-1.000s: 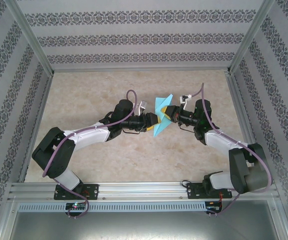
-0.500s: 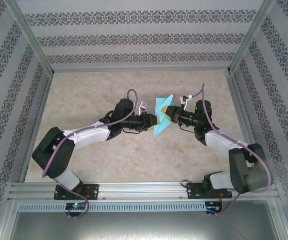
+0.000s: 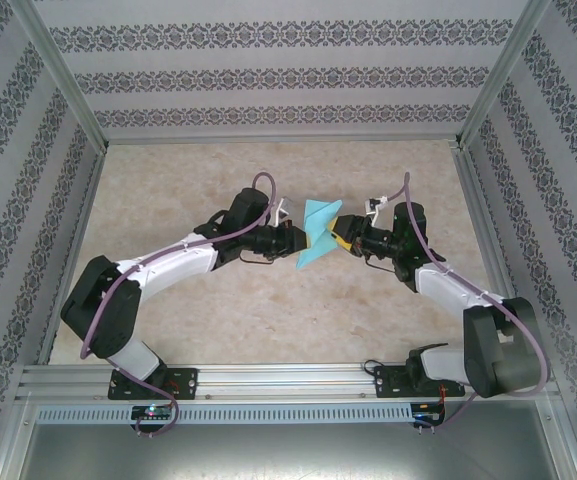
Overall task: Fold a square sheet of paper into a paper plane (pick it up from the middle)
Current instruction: Turn over the paper at the center of the table.
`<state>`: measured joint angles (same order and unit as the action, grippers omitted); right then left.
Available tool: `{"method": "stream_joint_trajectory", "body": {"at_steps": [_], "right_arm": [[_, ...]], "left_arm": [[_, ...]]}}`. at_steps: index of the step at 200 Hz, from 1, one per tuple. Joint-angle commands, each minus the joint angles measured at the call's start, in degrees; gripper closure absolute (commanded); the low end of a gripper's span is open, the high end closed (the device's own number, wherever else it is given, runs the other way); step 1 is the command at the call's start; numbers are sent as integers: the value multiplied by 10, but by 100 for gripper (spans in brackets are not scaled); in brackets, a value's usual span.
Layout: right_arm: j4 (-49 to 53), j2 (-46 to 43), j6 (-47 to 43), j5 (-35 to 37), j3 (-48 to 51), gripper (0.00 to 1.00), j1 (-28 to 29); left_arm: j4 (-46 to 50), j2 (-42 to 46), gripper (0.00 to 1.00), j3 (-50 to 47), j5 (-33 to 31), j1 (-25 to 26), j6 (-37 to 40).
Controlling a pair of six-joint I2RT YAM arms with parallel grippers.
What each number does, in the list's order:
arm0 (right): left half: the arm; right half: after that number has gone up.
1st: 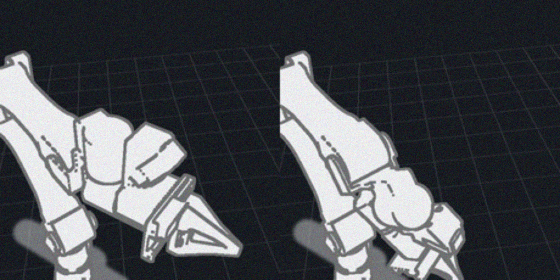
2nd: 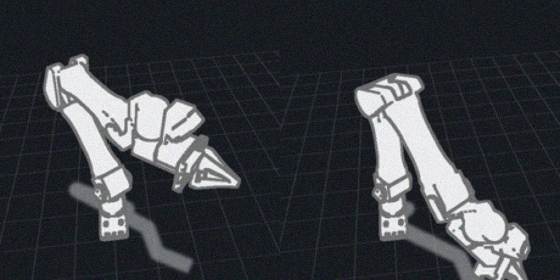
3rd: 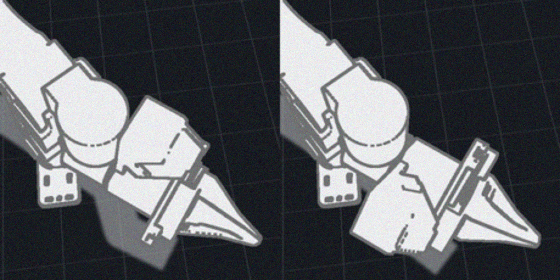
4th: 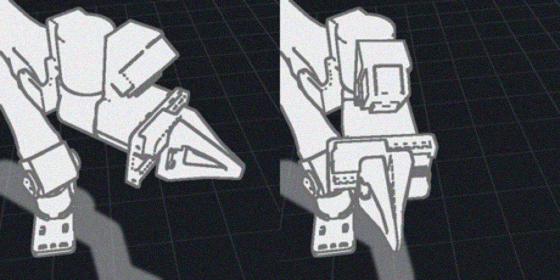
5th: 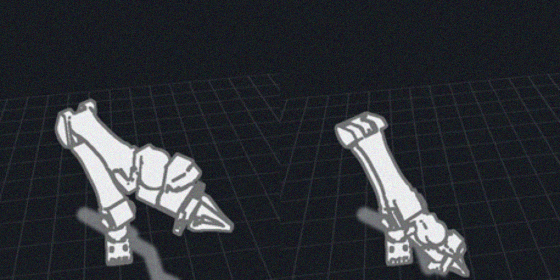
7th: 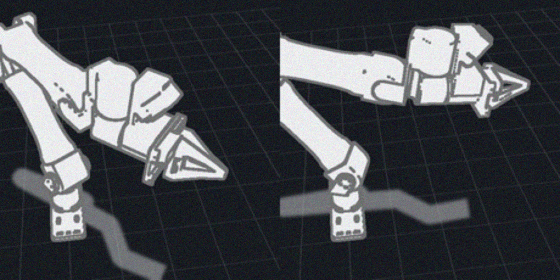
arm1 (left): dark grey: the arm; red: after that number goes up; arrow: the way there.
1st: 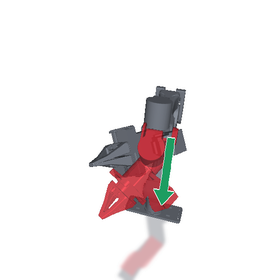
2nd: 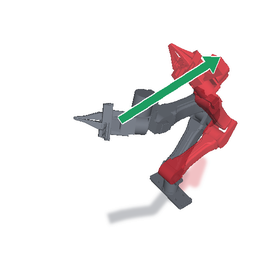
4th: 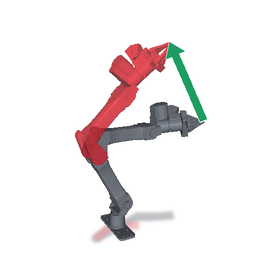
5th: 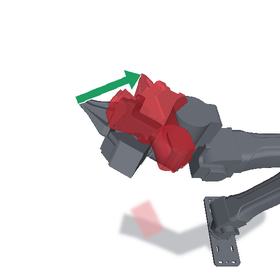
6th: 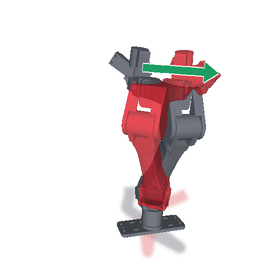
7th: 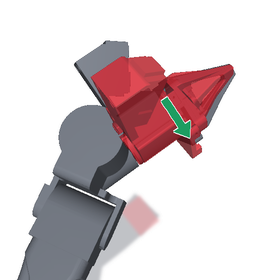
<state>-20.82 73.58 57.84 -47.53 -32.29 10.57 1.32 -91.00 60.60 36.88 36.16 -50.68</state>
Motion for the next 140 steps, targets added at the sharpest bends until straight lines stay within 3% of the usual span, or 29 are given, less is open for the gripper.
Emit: {"method": "stream_joint_trajectory", "body": {"at_steps": [1,30,44,92,112,140], "right_arm": [[71,-25,-62,13,-17,45,-11],[63,-21,-57,4,-21,47,-11],[76,-16,-67,2,-29,46,-15],[201,-60,-154,43,-46,39,-36],[205,-60,-161,46,-46,38,-39],[208,-57,-167,46,-48,37,-40]], "left_arm": [[117,22,90,36,-46,-7,84],[139,13,96,54,-49,-8,101],[196,7,97,80,-77,-8,137],[395,28,97,143,-338,7,279],[438,11,97,170,-428,33,313],[501,-46,96,214,-614,96,349]]}}
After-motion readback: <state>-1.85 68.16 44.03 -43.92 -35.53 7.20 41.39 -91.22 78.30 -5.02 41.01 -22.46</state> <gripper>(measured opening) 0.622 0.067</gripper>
